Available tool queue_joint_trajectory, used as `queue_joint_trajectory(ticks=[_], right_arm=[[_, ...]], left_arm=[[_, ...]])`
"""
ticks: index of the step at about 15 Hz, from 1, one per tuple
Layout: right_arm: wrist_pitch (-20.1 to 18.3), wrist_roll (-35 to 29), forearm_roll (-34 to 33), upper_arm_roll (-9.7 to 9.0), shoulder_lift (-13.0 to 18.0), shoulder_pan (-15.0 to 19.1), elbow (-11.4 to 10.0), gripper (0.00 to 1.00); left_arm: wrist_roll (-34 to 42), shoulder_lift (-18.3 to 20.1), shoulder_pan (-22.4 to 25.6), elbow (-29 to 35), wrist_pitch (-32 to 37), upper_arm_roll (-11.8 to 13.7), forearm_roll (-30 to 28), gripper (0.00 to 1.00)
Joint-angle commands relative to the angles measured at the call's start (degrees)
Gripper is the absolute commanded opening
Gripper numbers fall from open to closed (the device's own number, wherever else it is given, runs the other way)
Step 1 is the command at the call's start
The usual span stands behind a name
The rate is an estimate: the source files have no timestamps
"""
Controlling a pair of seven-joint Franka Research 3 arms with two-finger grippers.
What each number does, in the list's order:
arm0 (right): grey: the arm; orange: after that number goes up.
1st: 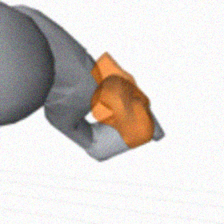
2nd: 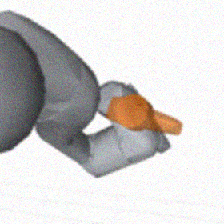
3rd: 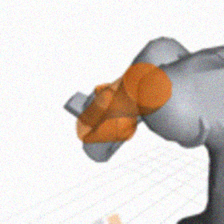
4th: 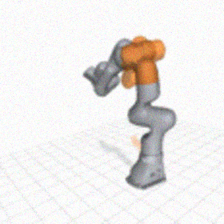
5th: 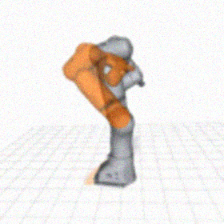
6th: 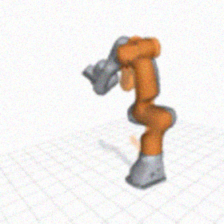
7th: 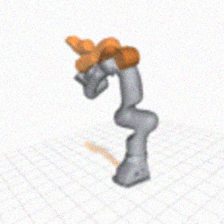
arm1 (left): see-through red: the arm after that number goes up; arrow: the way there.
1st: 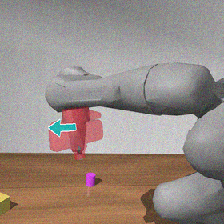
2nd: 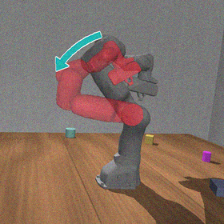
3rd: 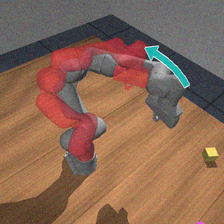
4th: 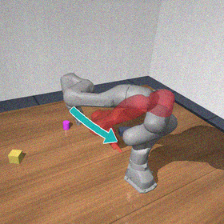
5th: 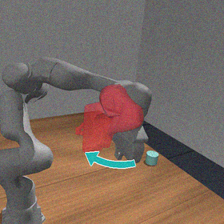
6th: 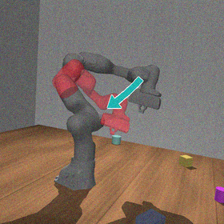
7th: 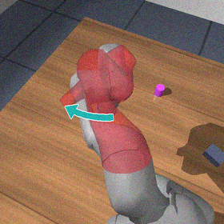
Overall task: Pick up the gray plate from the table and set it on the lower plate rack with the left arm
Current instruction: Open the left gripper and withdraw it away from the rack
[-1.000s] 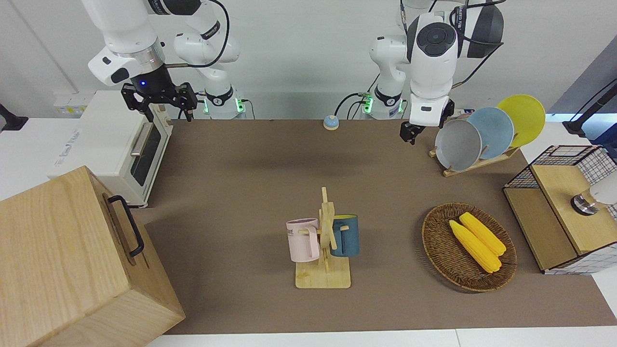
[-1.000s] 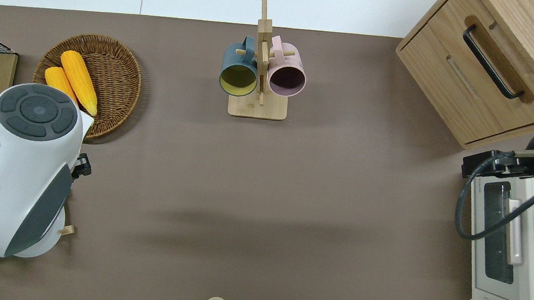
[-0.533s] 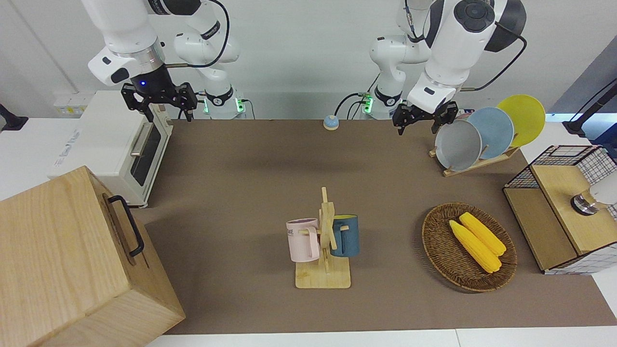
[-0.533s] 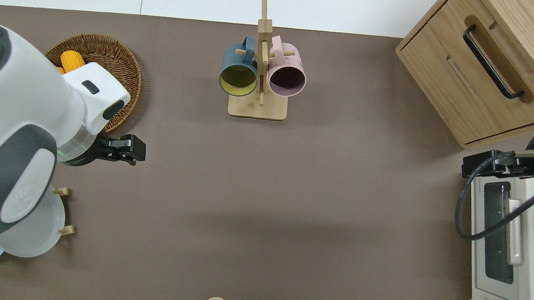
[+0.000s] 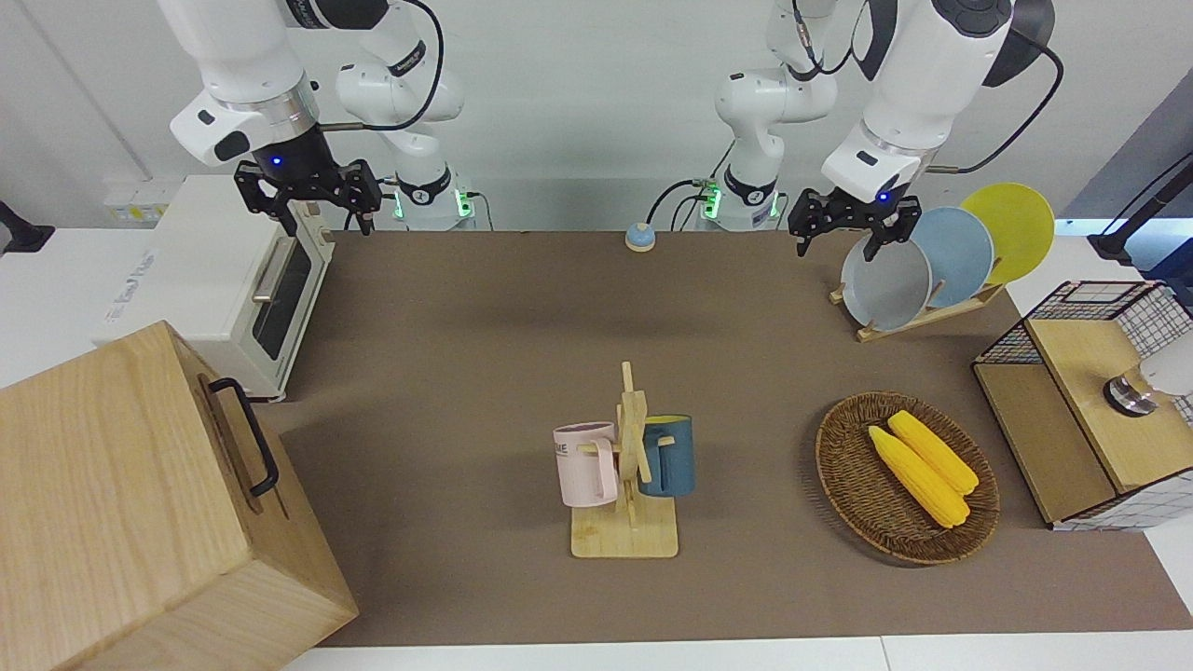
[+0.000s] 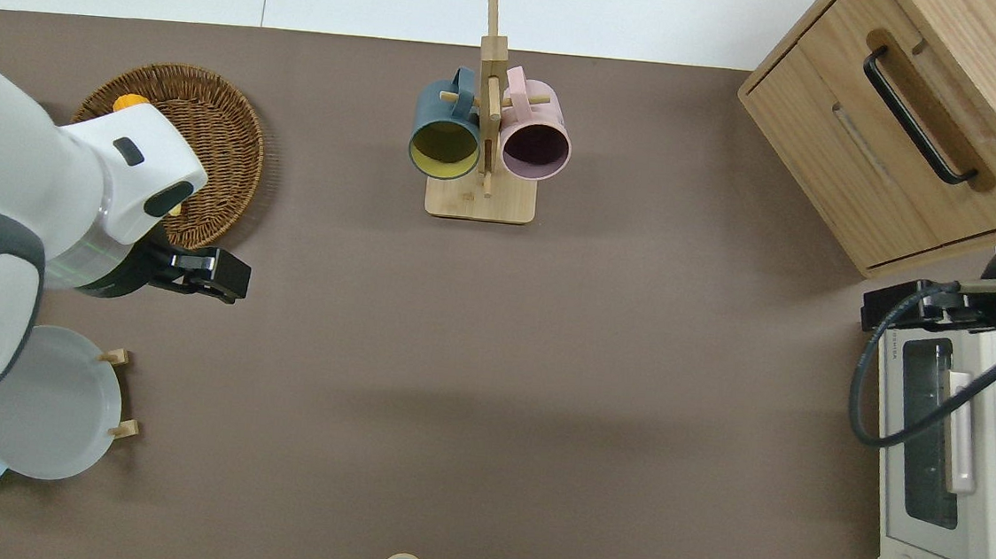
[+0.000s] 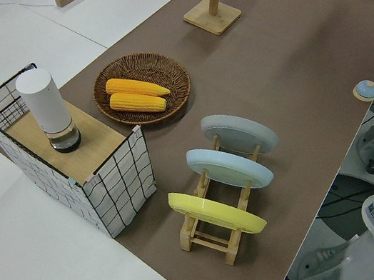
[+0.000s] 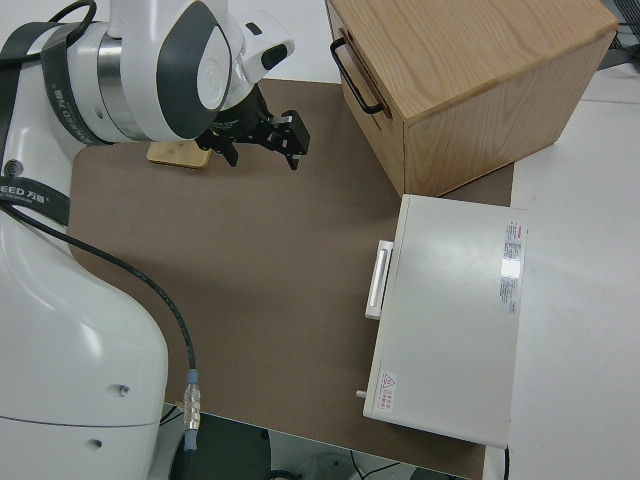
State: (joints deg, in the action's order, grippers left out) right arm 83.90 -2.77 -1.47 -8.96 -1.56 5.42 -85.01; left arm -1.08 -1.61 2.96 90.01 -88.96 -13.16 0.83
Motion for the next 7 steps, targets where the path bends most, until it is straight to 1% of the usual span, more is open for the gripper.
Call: queue_joint_trajectory(ticks=[1, 3, 7], right_arm=[[-0.05, -0.22, 0.15, 0.34, -0.02, -0.41, 0.37, 0.983], [-0.05, -0.22, 0.15, 0.34, -0.02, -0.41, 0.37, 0.983], [-0.05, -0.22, 0.15, 0.34, -0.02, -0.41, 0.37, 0.983]], left_arm=[[0.21, 1.87, 0.65, 2.54, -1.57, -0.37, -0.57, 1.0], [-1.38, 1.87, 0.65, 2.45, -0.96, -0.37, -0.39, 1.0], [-1.38, 1.96, 0.65, 2.45, -0.69, -0.37, -0.3, 1.0]])
